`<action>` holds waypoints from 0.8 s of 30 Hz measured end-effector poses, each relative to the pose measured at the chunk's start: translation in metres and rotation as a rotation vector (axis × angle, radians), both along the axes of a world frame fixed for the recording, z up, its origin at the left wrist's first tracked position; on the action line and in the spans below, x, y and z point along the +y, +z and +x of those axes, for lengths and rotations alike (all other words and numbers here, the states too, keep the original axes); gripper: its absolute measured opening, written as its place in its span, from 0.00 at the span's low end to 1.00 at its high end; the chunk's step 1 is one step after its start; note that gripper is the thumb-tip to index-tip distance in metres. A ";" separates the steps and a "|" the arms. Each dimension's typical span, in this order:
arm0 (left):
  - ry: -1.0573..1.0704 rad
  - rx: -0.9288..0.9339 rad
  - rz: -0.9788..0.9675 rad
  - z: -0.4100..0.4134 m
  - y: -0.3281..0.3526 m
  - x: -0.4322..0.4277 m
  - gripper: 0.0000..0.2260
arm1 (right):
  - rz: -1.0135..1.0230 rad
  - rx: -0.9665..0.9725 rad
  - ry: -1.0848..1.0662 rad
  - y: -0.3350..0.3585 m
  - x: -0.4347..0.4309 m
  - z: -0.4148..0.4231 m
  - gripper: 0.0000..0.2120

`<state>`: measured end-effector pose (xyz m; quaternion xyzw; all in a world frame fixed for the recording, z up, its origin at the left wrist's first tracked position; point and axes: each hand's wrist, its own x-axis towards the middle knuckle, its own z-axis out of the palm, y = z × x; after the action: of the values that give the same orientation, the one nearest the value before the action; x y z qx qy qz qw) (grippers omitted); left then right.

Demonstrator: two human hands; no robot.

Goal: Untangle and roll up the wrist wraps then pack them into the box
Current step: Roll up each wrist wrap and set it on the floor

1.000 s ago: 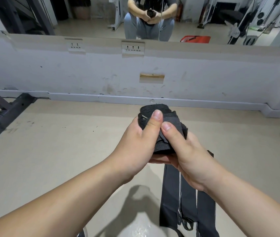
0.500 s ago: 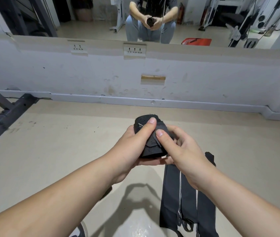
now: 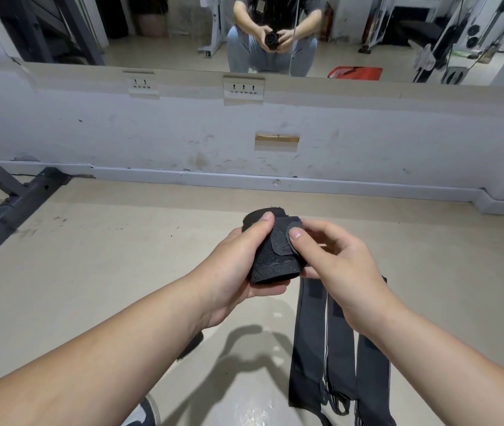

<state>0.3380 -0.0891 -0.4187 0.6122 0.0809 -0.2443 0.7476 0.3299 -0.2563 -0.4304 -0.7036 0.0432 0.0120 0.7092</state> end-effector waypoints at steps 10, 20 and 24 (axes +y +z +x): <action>-0.002 -0.013 -0.068 0.004 -0.002 -0.002 0.27 | -0.358 -0.258 0.051 0.013 -0.004 -0.002 0.28; 0.061 -0.040 -0.074 0.000 0.000 -0.003 0.19 | -0.367 -0.427 -0.002 0.022 -0.012 0.001 0.10; 0.035 0.005 -0.096 -0.001 0.001 -0.003 0.18 | -0.243 -0.394 0.044 0.026 -0.015 0.002 0.12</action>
<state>0.3367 -0.0917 -0.4176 0.5734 0.0816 -0.2365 0.7801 0.3316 -0.2715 -0.4049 -0.7732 -0.1105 -0.1154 0.6137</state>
